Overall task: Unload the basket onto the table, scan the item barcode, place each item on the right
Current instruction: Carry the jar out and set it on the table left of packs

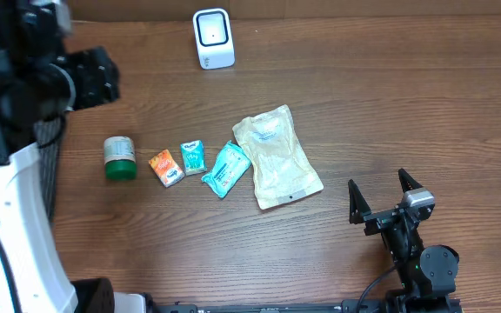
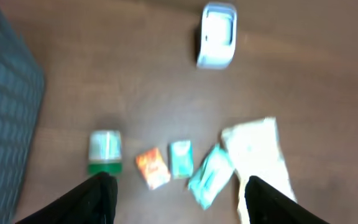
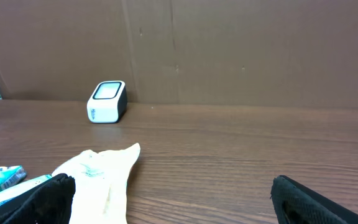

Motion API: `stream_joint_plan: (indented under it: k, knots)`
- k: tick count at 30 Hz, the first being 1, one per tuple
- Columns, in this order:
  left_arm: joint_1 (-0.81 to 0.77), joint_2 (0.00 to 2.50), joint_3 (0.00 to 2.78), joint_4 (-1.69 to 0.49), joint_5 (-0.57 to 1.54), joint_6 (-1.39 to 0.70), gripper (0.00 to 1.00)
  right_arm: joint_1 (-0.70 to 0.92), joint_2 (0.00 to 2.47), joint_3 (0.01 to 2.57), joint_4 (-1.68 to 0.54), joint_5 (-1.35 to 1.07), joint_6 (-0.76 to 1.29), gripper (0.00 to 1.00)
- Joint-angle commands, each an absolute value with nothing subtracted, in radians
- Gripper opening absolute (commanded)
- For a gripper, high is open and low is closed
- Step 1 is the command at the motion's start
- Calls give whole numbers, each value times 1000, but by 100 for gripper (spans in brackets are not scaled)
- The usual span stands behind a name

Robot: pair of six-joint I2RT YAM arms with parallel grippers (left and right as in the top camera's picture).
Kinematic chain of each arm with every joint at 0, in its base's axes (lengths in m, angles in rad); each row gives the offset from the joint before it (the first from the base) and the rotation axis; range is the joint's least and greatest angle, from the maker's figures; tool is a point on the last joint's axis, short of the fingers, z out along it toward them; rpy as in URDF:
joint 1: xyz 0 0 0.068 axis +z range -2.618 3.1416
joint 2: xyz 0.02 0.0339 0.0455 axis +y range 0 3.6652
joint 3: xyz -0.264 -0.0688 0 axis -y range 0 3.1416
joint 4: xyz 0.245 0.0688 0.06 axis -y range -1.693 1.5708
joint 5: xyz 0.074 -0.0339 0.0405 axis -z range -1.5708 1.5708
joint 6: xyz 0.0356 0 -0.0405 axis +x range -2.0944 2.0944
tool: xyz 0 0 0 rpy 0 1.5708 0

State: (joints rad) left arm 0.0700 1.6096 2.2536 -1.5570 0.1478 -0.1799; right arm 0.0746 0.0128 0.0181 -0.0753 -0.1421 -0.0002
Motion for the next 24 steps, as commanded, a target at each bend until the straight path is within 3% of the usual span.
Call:
stream_joint_plan:
  k: [1,11,24]
  knots:
    - [13,1687,2260,-1608,30,-189,68,78,3,8,-70,-142,3,100]
    - [-86,1806,2171,-1662,-148,-292,69,78,3,8,-70,-142,4,100]
    - [-83,1799,1705,-1326,-222,-364,69,78,3,8,-70,-142,3,100]
